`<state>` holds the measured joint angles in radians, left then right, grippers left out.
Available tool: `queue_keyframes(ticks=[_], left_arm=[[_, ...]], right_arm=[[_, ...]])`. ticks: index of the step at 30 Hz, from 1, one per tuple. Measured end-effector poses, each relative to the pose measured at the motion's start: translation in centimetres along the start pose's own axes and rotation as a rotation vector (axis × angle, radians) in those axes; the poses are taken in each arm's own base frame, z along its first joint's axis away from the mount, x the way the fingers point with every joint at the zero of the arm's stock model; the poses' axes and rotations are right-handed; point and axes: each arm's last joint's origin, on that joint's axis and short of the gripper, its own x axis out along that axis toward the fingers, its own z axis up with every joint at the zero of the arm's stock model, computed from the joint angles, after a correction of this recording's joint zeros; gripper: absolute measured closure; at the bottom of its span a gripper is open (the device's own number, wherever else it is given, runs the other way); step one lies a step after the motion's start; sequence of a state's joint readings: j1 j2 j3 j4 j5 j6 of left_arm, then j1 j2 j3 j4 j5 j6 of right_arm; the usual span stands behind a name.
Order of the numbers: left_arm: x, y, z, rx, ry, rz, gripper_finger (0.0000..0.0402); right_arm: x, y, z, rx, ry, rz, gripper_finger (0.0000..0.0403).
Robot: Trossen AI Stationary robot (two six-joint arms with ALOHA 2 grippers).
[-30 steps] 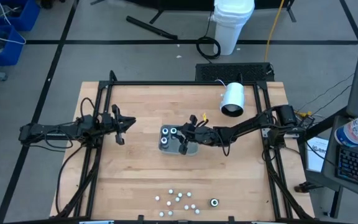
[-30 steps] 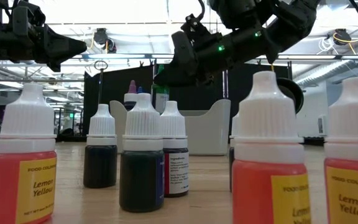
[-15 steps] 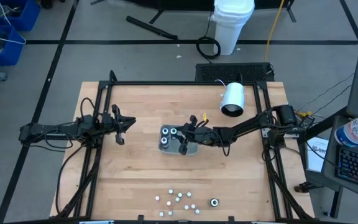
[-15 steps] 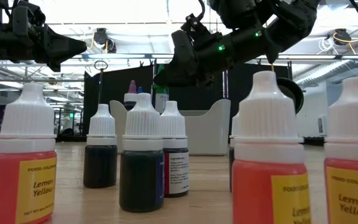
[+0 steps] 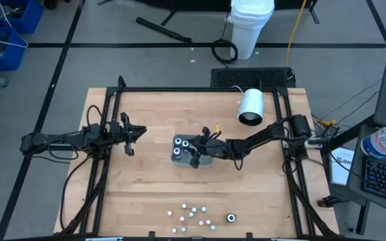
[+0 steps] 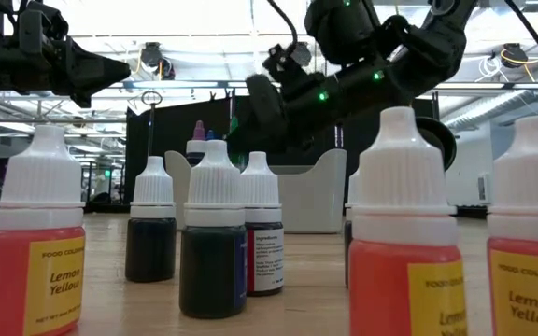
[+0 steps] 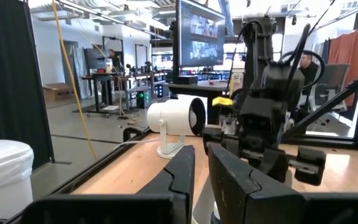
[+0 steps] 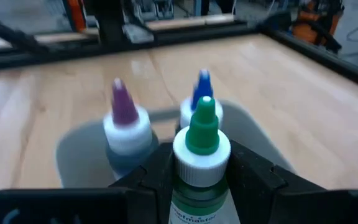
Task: Pick & Place food coloring
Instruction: Put the big green food coloring bottle into the gray bin
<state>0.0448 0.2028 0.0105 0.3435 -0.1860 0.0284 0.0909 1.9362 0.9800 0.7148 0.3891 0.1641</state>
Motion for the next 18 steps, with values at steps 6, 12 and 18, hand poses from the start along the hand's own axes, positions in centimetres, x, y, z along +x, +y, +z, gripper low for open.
queue_keyframes(ticks=[6, 12, 18], left_arm=[[0.0, 0.01, -0.01, 0.001, 0.001, 0.002, 0.035], [0.0, 0.01, -0.02, 0.002, 0.002, 0.002, 0.035], [0.0, 0.01, -0.02, 0.002, 0.002, 0.002, 0.035]], right_arm=[[0.07, -0.22, 0.1, -0.028, -0.001, -0.007, 0.0288], [0.14, -0.42, 0.03, -0.07, 0.008, -0.014, 0.0283], [0.11, -0.51, -0.55, -0.062, 0.065, -0.022, 0.0281]])
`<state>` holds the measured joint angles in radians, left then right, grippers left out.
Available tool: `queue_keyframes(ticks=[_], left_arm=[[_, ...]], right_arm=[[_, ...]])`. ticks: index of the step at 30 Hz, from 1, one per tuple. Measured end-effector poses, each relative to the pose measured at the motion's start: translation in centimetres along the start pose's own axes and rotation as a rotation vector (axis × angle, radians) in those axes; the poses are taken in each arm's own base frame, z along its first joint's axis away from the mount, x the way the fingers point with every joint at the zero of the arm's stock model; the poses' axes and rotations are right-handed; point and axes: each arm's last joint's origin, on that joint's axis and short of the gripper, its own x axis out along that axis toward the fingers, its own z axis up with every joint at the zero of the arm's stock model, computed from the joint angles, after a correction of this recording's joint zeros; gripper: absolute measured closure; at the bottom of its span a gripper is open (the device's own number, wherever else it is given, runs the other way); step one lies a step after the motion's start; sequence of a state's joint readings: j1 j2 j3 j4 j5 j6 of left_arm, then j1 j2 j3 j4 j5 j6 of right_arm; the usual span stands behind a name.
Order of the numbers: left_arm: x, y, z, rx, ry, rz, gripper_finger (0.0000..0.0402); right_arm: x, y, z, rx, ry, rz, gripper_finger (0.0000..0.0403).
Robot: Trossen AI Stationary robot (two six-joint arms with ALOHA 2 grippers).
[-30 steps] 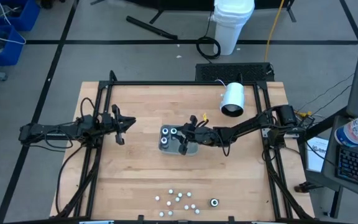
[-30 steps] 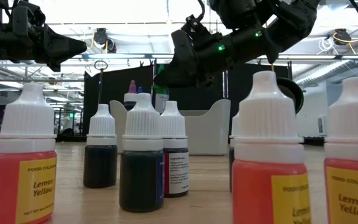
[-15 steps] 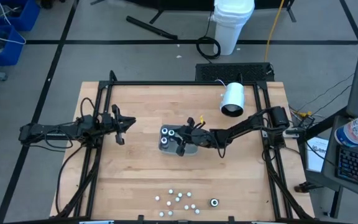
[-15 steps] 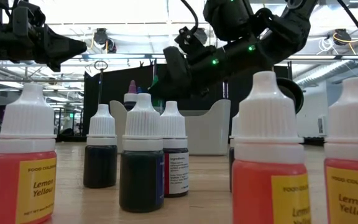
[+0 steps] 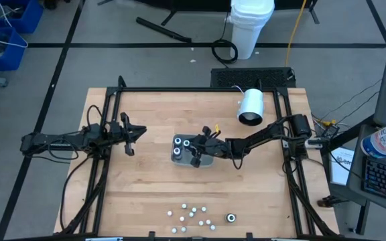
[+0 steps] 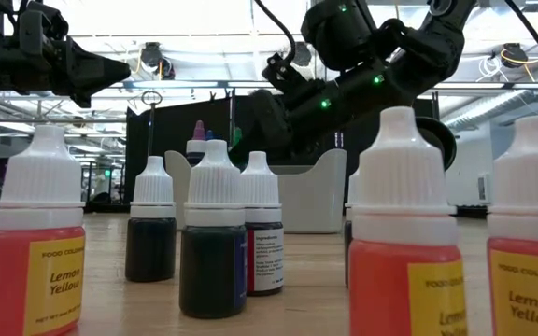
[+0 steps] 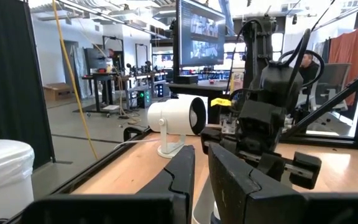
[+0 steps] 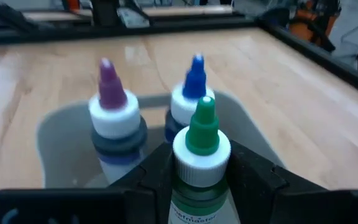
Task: Pick & Place food coloring
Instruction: Put the big green food coloring bottle into the gray bin
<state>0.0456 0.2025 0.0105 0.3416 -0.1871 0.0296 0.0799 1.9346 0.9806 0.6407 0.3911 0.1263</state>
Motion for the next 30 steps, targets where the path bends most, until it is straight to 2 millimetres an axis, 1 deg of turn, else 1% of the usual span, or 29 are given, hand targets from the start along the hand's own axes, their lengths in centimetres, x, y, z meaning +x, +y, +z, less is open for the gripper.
queue_keyframes(ticks=[5, 11, 16, 23, 29, 30], left_arm=[[0.0, 0.0, 0.0, 0.0, 0.0, 0.0, 0.035], [0.0, 0.0, 0.0, 0.0, 0.0, 0.0, 0.035], [0.0, 0.0, 0.0, 0.0, 0.0, -0.001, 0.035], [0.0, 0.0, 0.0, 0.0, 0.0, -0.001, 0.035], [0.0, 0.0, 0.0, 0.0, 0.0, -0.001, 0.035], [0.0, 0.0, 0.0, 0.0, 0.0, -0.001, 0.035]], right_arm=[[-0.01, -0.01, -0.04, 0.016, 0.005, -0.001, 0.0269], [-0.01, 0.03, 0.42, 0.03, -0.039, 0.004, 0.0247], [-0.02, 0.03, 0.59, 0.035, -0.056, 0.006, 0.0244], [-0.02, 0.04, 0.49, 0.031, -0.046, 0.006, 0.0256], [-0.02, 0.04, 0.48, 0.03, -0.045, 0.007, 0.0296], [-0.02, 0.05, 0.48, 0.03, -0.045, 0.008, 0.0296]])
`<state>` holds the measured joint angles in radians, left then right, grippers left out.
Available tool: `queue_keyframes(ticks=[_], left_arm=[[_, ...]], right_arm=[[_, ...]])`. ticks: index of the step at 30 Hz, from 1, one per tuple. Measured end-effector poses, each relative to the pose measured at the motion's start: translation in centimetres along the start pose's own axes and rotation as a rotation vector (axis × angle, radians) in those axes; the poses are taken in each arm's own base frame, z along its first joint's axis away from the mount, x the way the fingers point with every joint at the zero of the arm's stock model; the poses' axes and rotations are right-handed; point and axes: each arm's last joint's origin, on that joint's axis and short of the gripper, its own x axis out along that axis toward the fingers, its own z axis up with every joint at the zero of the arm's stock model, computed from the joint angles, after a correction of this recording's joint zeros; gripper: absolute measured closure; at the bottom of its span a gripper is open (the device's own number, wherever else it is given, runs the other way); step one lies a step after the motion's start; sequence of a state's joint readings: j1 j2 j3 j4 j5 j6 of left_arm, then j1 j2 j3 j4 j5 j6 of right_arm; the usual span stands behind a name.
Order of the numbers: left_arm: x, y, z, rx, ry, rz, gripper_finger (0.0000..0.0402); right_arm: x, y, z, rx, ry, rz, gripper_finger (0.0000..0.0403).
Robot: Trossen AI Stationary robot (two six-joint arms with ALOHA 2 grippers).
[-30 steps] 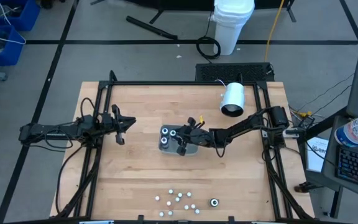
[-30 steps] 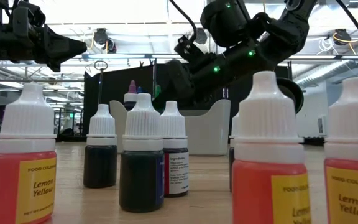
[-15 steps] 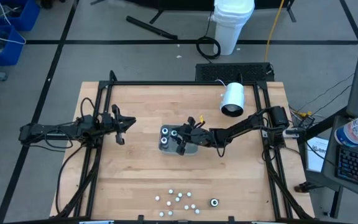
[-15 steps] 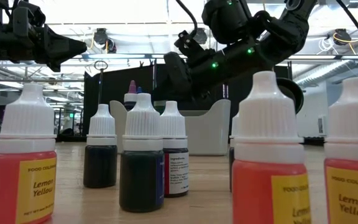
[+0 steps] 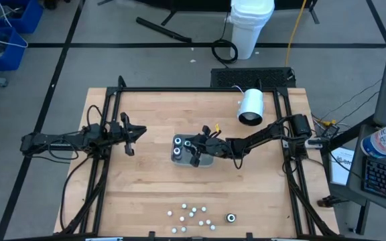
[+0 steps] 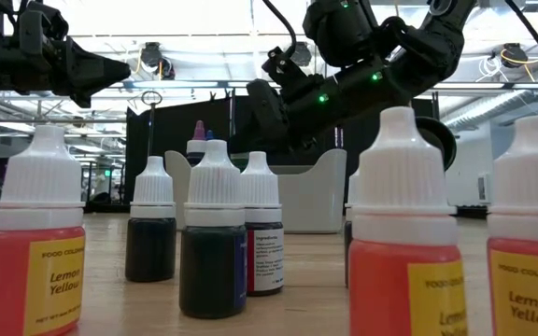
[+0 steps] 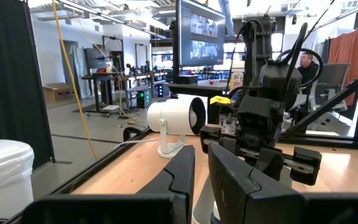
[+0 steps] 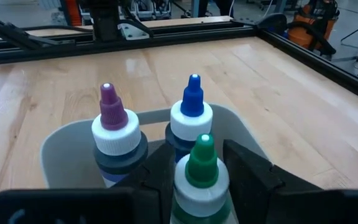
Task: Pick & Place food coloring
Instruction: Put the big green food coloring bottle into the gray bin
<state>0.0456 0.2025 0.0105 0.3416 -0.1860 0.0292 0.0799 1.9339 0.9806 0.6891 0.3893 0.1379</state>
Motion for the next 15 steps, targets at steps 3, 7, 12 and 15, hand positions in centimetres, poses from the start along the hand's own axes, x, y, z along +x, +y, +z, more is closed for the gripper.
queue_keyframes(ticks=[3, 7, 12, 15], left_arm=[[0.0, 0.0, 0.0, 0.0, 0.0, 0.0, 0.035], [0.0, 0.0, 0.0, 0.0, 0.0, 0.0, 0.035], [0.0, 0.0, 0.0, 0.0, 0.0, 0.0, 0.035], [0.0, 0.0, 0.0, 0.0, 0.0, 0.0, 0.035]], right_arm=[[0.0, 0.0, 0.0, 0.0, 0.0, 0.0, 0.0296], [-0.01, 0.02, 0.13, 0.006, -0.016, 0.002, 0.0295], [-0.01, 0.05, 0.37, 0.016, -0.04, 0.005, 0.0293], [-0.01, 0.04, 0.34, 0.015, -0.037, 0.004, 0.0295]])
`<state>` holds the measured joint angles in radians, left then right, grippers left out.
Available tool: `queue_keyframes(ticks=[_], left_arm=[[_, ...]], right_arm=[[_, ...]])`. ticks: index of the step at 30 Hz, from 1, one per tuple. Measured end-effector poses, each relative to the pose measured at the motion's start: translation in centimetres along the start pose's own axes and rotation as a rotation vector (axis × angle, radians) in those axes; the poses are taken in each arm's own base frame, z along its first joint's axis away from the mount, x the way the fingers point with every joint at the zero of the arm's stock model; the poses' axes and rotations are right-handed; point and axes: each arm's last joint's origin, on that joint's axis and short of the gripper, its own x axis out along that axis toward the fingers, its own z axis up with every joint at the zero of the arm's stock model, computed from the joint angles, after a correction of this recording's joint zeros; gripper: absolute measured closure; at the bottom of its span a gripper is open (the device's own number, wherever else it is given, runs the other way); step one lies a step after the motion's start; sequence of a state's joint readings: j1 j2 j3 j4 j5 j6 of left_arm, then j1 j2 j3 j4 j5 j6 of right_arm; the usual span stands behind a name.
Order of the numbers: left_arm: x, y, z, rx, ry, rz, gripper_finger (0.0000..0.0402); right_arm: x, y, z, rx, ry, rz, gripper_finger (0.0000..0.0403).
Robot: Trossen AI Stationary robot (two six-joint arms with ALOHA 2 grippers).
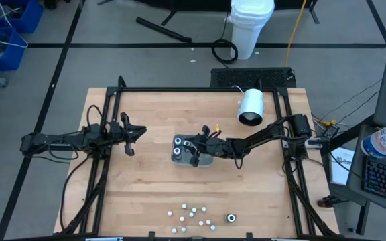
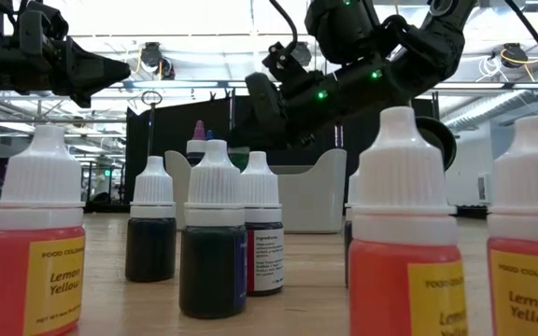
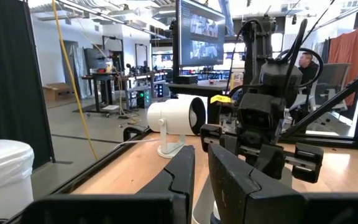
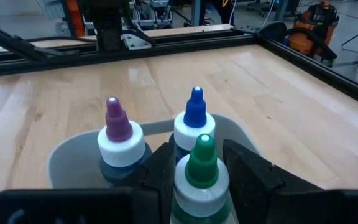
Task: Pick & Place food coloring
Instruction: Put the big green food coloring bottle into the gray bin
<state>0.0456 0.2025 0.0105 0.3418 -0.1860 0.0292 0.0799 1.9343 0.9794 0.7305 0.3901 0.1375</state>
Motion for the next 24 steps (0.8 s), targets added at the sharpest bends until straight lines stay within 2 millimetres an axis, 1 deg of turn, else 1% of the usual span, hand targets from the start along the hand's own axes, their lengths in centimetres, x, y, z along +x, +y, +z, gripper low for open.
queue_keyframes(ticks=[5, 9, 13, 16, 20, 24], left_arm=[[0.0, 0.0, 0.0, 0.0, 0.0, 0.0, 0.035], [0.0, 0.0, 0.0, 0.0, 0.0, 0.0, 0.035], [0.0, 0.0, 0.0, 0.0, -0.001, 0.0, 0.035], [0.0, 0.0, 0.0, 0.0, -0.003, 0.0, 0.035], [0.0, 0.0, 0.0, -0.001, -0.003, -0.001, 0.035], [0.0, 0.0, 0.0, 0.0, -0.002, -0.001, 0.035]], right_arm=[[0.0, -0.1, 0.0, 0.007, -0.005, -0.029, 0.0289], [0.0, -0.1, -0.1, 0.001, 0.002, -0.032, 0.0292], [0.4, 0.0, -0.7, -0.001, 0.001, -0.029, 0.029], [0.7, 0.0, -1.1, 0.011, -0.016, -0.027, 0.0276], [0.8, 0.0, -1.6, 0.001, 0.003, -0.028, 0.0254], [0.7, 0.0, -1.1, -0.019, -0.019, -0.026, 0.0238]])
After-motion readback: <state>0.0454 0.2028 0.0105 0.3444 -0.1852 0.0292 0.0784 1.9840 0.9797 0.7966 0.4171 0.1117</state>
